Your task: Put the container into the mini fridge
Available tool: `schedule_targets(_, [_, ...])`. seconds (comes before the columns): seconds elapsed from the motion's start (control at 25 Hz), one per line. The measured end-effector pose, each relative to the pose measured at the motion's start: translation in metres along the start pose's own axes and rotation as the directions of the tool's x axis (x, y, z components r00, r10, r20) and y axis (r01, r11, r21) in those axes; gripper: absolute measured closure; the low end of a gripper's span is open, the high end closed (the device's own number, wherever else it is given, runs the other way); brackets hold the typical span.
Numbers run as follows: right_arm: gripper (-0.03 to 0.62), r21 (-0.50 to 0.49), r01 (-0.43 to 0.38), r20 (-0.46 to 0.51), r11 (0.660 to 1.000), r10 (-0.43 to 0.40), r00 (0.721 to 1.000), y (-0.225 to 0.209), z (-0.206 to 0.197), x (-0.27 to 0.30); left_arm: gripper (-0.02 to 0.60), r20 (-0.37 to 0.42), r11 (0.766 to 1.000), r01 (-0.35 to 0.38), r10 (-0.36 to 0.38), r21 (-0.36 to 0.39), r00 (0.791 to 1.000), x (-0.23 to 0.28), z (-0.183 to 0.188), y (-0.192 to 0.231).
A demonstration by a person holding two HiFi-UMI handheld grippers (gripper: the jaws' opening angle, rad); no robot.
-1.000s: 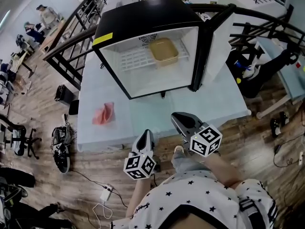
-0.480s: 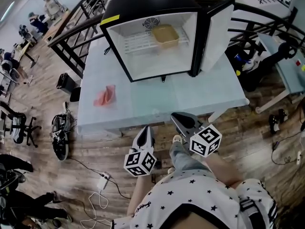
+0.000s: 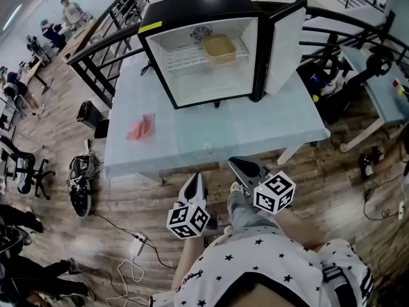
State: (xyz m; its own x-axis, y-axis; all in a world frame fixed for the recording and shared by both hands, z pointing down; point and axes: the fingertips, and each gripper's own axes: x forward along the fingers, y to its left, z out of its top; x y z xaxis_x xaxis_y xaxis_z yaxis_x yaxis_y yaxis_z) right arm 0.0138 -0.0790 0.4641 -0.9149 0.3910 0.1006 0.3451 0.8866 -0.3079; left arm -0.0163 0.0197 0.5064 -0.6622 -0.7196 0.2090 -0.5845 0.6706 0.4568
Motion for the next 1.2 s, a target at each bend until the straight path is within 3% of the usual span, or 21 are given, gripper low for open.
schedule_targets(0.4, [0.572,-0.04,0.01,-0.011,0.999,-0.011,1.0,0.0046,-0.0004,-0.0033,0.577,0.009,1.0,0.016,-0.016,0.005,1.0,-0.0011,0.0009,-0.0053])
schedule_targets(1.2, [0.574,-0.011,-0.007,-0.014,1.0,0.006,1.0,0.0087,-0.0061,-0.0054,0.575,-0.011,1.0,0.016,-0.016,0.016,1.0,-0.0053,-0.0024,-0.0037])
